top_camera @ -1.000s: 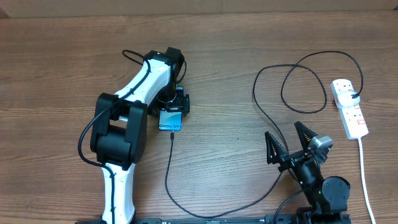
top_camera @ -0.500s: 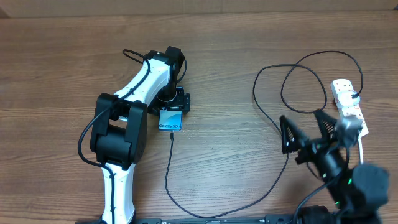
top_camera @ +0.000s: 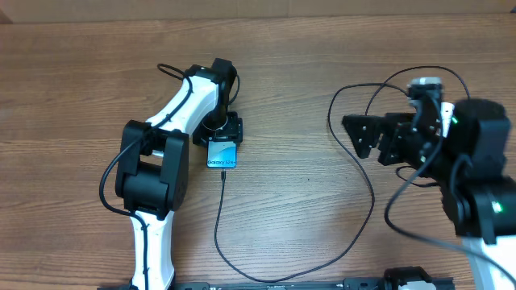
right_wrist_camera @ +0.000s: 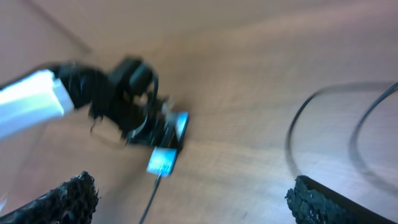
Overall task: Plug charger to phone and switch on socket
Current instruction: 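Move the right gripper toward the phone held by the left gripper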
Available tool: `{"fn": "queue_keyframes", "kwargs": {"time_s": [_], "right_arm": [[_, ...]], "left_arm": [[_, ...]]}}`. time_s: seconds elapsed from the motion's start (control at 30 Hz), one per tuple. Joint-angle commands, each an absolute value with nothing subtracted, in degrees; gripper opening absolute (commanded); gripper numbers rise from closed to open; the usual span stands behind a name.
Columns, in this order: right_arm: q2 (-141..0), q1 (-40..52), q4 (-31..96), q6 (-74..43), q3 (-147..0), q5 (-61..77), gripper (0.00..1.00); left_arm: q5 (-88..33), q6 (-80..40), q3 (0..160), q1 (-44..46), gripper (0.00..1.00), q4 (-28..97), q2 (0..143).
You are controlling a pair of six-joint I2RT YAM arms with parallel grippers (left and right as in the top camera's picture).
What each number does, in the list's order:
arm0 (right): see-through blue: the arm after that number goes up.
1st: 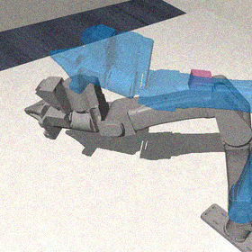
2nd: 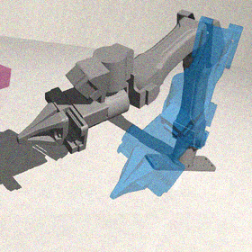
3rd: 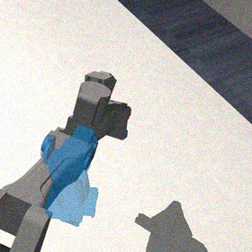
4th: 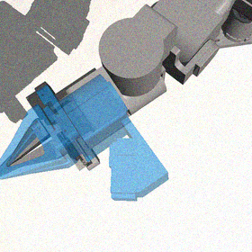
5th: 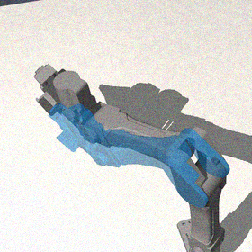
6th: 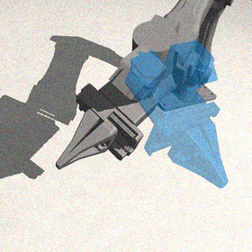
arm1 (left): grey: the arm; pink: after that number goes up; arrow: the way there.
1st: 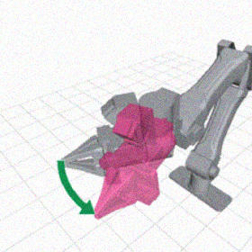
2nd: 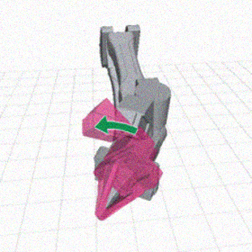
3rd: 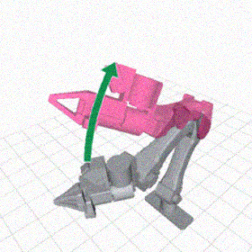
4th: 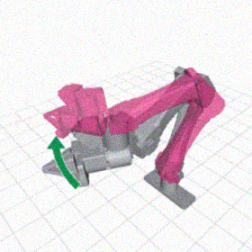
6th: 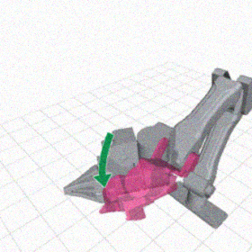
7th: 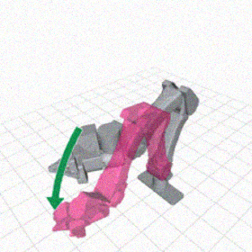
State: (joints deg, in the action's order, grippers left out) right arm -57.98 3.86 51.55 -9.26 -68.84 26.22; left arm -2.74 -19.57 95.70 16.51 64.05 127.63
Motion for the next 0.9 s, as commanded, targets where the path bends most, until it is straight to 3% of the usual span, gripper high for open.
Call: {"fn": "queue_keyframes", "kwargs": {"time_s": [0.0, 0.3, 0.53, 0.67, 0.73, 0.87], "right_arm": [[-62.4, 4.1, 53.5, -9.5, -70.1, 33.6, 0.95], [-74.9, 7.2, 59.0, -11.1, -70.1, 33.7, 0.91], [-81.3, 10.4, 59.3, -12.2, -69.7, 33.3, 0.91], [-82.2, 12.7, 59.0, -12.4, -69.2, 32.2, 0.95], [-82.1, 13.6, 59.1, -13.9, -69.2, 29.3, 0.99], [-82.2, 14.5, 59.1, -17.0, -68.9, 22.2, 1.00]], "left_arm": [[-5.5, -20.9, 94.3, 13.5, 0.77, 63.4, 130.1], [-14.7, -20.8, 94.3, 8.4, 0.76, 62.7, 130.1], [-14.7, -20.8, 94.3, 8.4, 0.80, 62.7, 130.1], [-14.6, -20.9, 94.3, 9.4, 0.88, 62.7, 130.1], [-14.2, -21.1, 94.3, 10.0, 1.00, 62.8, 130.1], [-8.1, -25.5, 94.3, 11.4, 1.00, 63.4, 130.1]]}}
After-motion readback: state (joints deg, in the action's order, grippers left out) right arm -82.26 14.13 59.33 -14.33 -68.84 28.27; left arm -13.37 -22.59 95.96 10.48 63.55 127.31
